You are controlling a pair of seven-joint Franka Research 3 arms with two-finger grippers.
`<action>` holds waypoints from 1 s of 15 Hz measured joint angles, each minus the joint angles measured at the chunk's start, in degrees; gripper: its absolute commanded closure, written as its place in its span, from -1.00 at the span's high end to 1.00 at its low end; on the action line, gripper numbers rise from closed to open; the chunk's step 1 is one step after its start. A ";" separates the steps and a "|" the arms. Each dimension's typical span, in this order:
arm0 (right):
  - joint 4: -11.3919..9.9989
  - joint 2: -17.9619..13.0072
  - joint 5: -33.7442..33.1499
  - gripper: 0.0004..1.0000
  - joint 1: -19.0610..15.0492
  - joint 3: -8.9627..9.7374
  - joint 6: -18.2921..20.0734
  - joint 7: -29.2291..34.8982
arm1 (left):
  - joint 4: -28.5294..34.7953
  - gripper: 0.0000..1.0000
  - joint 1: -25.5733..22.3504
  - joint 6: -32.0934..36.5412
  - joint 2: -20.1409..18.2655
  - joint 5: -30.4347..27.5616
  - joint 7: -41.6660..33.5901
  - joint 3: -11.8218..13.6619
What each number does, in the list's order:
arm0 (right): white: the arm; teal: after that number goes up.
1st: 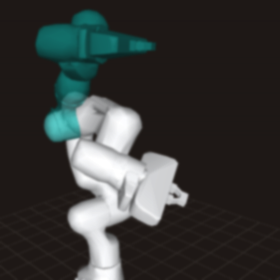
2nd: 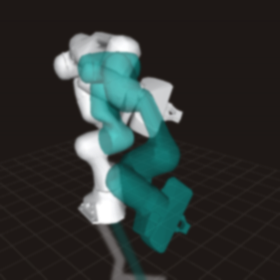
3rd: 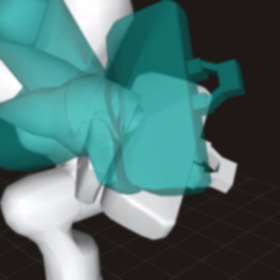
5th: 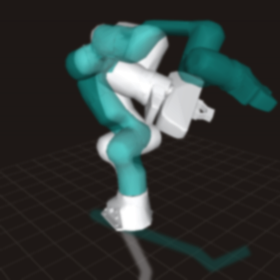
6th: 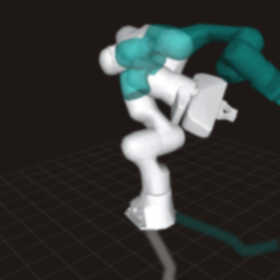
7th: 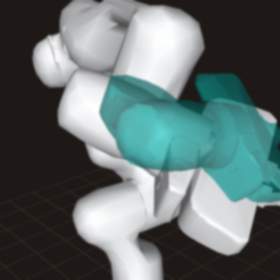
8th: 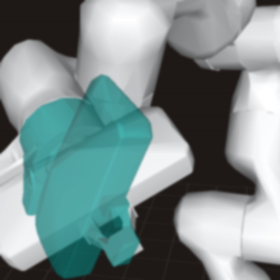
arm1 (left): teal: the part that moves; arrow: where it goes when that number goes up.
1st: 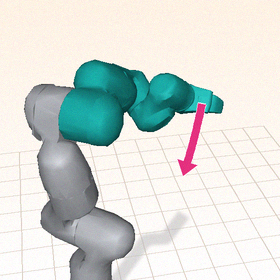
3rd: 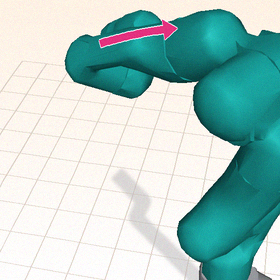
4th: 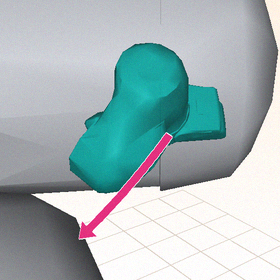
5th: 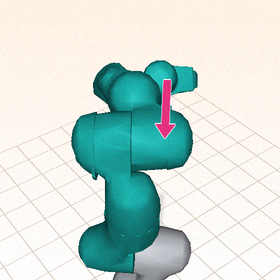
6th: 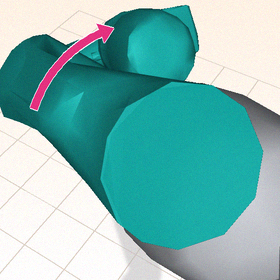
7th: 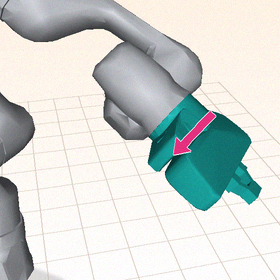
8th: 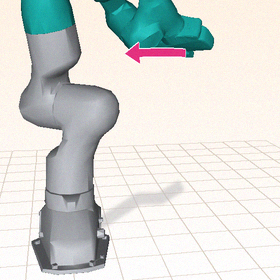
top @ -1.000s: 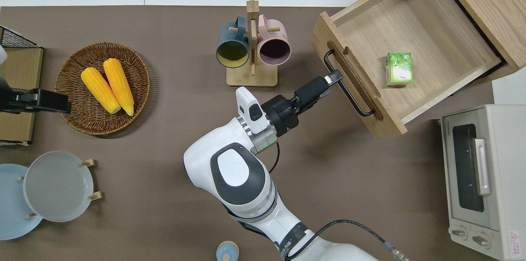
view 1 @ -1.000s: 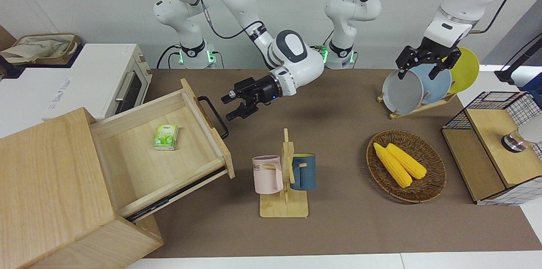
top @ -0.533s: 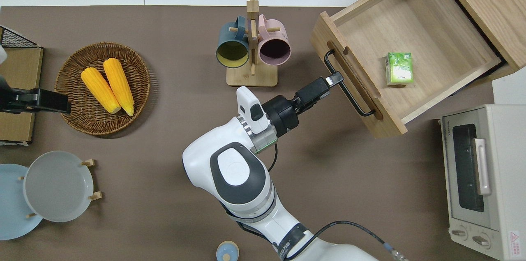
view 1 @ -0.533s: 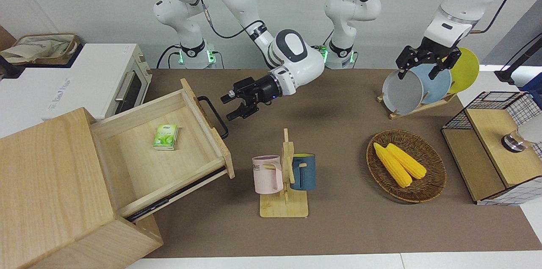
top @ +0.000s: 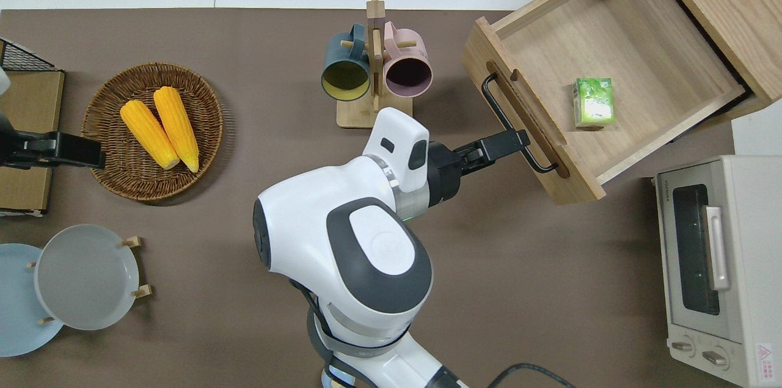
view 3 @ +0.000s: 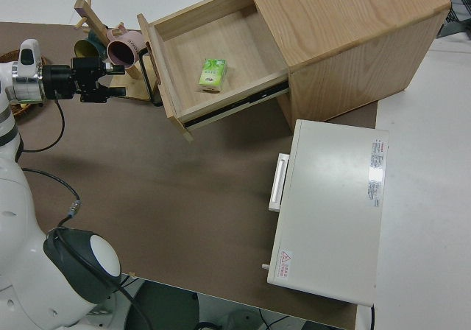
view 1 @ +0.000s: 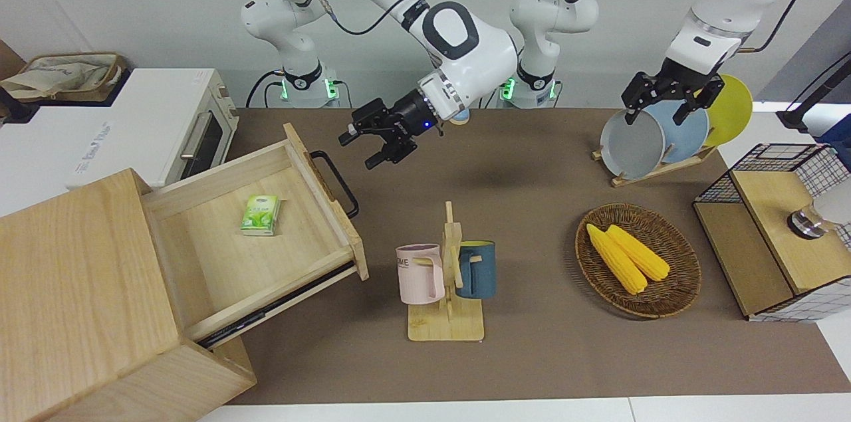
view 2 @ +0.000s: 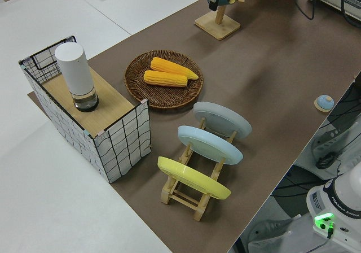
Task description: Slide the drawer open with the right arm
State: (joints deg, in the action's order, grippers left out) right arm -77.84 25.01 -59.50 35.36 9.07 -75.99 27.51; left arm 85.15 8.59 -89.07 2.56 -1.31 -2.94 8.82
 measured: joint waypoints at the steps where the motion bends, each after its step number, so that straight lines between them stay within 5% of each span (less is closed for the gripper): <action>1: 0.46 -1.39 3.29 0.97 -0.89 -0.05 0.00 0.00 | 0.00 0.99 0.00 0.00 0.00 0.00 0.00 0.00; 6: 1.66 -9.38 21.67 0.97 -8.88 -0.19 -0.37 -0.09 | 0.00 1.00 0.00 0.00 0.00 0.00 0.00 0.00; 10: 1.78 -15.79 35.14 0.97 -18.44 -0.40 -0.46 -2.76 | 0.00 1.00 0.00 0.00 0.00 0.00 0.00 0.00; 15: 1.73 -19.24 46.47 0.97 -29.94 -0.45 -0.54 -8.37 | 0.00 1.00 0.00 0.00 0.00 0.00 0.00 0.00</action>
State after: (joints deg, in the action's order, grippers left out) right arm -76.11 5.78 -13.03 5.42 8.62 -76.53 19.14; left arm 85.15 8.59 -89.07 2.56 -1.31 -2.94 8.82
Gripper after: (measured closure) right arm 0.013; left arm 0.004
